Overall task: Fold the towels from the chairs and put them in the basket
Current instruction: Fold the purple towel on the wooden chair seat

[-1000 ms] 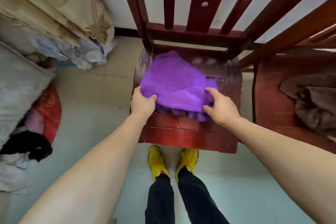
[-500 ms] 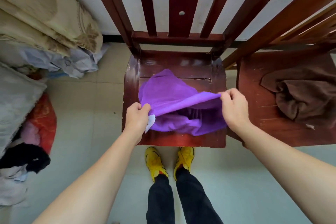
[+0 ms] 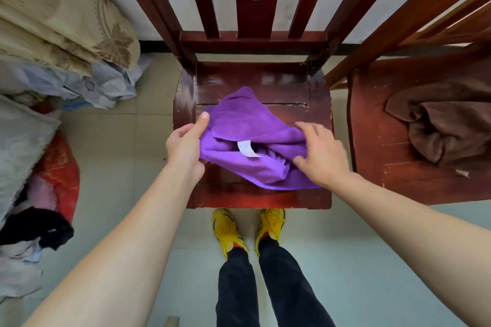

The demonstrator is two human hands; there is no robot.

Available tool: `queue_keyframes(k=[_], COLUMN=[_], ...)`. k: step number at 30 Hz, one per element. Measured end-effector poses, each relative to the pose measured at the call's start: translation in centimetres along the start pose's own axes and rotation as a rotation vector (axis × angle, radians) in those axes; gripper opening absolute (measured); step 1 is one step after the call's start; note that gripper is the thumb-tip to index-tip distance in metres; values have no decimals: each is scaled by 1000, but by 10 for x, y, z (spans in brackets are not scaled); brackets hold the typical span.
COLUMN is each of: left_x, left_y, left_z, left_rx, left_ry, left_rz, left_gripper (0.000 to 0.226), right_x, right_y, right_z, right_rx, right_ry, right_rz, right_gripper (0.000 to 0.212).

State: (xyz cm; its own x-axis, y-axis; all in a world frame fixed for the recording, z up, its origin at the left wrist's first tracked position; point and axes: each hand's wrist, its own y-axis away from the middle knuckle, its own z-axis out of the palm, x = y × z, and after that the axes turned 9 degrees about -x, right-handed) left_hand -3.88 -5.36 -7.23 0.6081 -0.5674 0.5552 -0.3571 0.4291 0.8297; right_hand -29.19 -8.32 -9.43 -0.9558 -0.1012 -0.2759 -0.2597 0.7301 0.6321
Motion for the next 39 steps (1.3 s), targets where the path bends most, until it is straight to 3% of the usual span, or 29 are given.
queue_keyframes(k=[2,5,8,11,13,14,16,19,23,25,28,30,32,36,39], left_x=[-7,-13,-14,-14,-16,-17,-19,-27,-28,-27,-34,-38,-34,-9,15], left_y=[1,5,10,9,7,6,7,1,-24,-40,-49,-45,-42,-42,-44], left_z=[-9,-30,-55,-76,-86,-90,-94,-91,-61,-45,-29,-20,-15,-19,-24], left_rx=[-78,-116,-129,-162,-41,44,171,111,64,115,55,30,91,243,372], left_ry=[-80,-220,-476,-962,-1273,-1321,-1341,-1484,-1281,-1089,-1028,-1008,-878,-466,-362], left_rz=[-51,-59,4,61,127,125,50,-17,188,142,-20,22,121,213,286], left_gripper=[52,55,53,49,37,32,27,28,56,69,45,19,9,19,19], right_x=[-23,-41,-30,3,28,39,55,63,44,34,20,19,30,66,77], right_y=[-9,-22,-26,-30,-32,-32,-31,-33,-36,-37,-32,-26,-17,-3,-5], right_z=[8,13,4,-14,-25,-28,-28,-13,2,10,15,6,-12,-47,-63], right_rx=[-52,-122,43,291,394,407,351,174,101,25,-44,69,229,463,598], right_ry=[16,-22,-347,-664,-777,-787,-751,-590,-575,-521,-561,-616,-624,-652,-750], right_rz=[-135,-113,28,275,460,533,604,561,398,382,294,219,194,242,334], right_gripper=[76,44,21,30,37,37,36,32,41,41,19,14,13,15,8])
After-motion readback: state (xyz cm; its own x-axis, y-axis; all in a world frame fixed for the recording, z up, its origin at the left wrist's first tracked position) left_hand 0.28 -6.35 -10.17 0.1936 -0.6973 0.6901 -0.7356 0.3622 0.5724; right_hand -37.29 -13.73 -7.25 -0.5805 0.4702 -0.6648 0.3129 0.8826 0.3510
